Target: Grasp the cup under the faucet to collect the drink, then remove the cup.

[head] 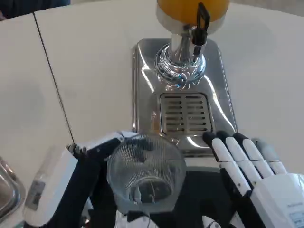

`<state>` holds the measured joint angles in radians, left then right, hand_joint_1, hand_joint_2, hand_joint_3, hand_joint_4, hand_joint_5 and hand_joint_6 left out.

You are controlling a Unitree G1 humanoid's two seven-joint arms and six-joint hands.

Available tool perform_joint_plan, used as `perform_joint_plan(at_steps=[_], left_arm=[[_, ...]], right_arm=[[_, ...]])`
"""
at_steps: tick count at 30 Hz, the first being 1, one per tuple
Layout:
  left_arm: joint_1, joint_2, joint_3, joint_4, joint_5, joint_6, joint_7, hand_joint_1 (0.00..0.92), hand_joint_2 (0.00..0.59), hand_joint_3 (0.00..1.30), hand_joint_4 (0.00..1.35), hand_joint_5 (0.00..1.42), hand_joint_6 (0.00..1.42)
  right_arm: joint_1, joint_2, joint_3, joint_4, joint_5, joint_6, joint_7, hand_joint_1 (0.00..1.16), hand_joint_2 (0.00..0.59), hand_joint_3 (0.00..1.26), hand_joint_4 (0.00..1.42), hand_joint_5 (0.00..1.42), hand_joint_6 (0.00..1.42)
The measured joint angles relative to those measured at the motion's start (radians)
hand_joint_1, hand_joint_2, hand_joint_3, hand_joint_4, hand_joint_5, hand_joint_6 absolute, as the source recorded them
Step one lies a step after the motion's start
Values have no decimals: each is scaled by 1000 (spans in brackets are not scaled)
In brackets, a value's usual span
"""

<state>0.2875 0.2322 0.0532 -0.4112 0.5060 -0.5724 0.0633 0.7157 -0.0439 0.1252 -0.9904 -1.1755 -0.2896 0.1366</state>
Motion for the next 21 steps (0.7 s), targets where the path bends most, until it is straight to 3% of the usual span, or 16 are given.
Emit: perform_joint_plan(at_steps=[8, 12, 21], left_arm=[[-177, -62, -48, 93, 84, 88, 33, 786, 0, 1121, 1050, 1351, 1424], [-262, -86, -77, 156, 103, 134, 61, 786, 0, 1121, 1049, 1351, 1424], [-513, -139, -190, 419, 174, 204, 175, 785, 0, 1121, 1048, 1338, 1424]], right_arm=[[-1, -2, -44, 2, 23, 5, -18, 143, 586, 0, 0, 0, 0], [12, 21, -51, 4, 24, 25, -24, 143, 586, 0, 0, 0, 0], [83, 34, -70, -31, 27, 21, -33, 143, 586, 0, 0, 0, 0]])
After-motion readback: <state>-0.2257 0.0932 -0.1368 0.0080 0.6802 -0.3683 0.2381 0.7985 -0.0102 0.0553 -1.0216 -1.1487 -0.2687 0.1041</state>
